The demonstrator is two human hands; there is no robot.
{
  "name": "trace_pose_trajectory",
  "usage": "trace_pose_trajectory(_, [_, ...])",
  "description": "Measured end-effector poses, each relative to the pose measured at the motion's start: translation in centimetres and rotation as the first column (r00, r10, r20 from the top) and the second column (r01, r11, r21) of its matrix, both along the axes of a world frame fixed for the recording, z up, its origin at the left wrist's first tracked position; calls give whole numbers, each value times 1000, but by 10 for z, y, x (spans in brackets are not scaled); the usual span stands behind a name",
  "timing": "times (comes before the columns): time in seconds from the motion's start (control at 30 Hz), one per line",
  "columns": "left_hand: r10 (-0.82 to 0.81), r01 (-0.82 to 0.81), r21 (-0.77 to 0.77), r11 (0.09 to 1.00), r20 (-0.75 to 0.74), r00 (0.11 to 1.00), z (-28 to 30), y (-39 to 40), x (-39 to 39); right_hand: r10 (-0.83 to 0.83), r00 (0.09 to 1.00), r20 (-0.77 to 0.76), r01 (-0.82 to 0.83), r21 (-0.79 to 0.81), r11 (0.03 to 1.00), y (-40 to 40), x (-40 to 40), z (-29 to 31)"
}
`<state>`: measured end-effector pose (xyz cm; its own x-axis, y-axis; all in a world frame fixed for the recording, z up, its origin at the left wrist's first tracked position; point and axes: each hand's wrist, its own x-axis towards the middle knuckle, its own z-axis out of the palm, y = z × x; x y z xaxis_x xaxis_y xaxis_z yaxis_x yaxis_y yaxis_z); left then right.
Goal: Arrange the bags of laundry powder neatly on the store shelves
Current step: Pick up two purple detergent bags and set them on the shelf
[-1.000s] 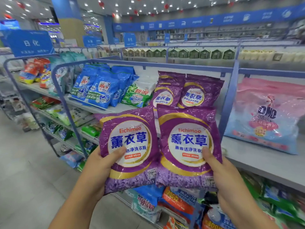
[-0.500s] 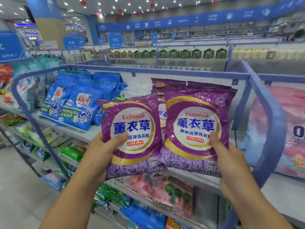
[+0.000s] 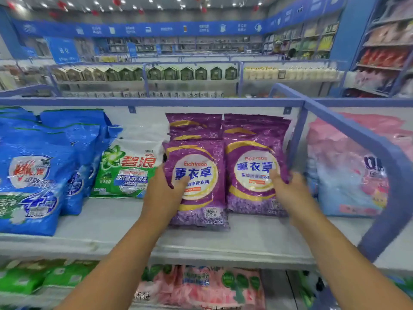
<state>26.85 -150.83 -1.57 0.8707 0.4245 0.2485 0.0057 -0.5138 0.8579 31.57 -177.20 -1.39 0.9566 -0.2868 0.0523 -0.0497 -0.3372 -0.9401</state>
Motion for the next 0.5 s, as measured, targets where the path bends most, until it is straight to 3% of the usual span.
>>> trace_pose_trajectory(0.07, [39, -41, 83, 996, 23, 999, -6, 7, 0, 14, 999, -41, -20, -137, 990, 4, -1, -9])
trace_pose_trajectory(0.1, [30, -45, 202, 978, 79, 996, -6, 8, -4, 23, 999, -38, -31, -217, 976, 4, -3, -15])
trace_pose_trajectory(0.2, [-269, 87, 603, 793, 218, 938, -11, 9, -20, 86, 994, -72, -110, -493, 863, 5, -13, -25])
trace_pose_trajectory(0.27, [-461, 255, 757, 601, 69, 885, -21, 7, -26, 172, 982, -76, -183, -608, 772, 8, -20, -26])
trace_pose_trajectory(0.33, [-460, 343, 841, 418, -129, 878, -35, 11, -20, 253, 964, -80, -241, -668, 704, 15, -23, -25])
trace_pose_trajectory(0.4, [-396, 348, 870, 349, -200, 896, -41, 16, -10, 288, 947, -144, -302, -707, 640, 21, -22, -27])
trace_pose_trajectory(0.5, [-342, 350, 869, 349, -230, 911, -42, 17, 4, 253, 937, -242, -342, -780, 524, 26, -10, -34])
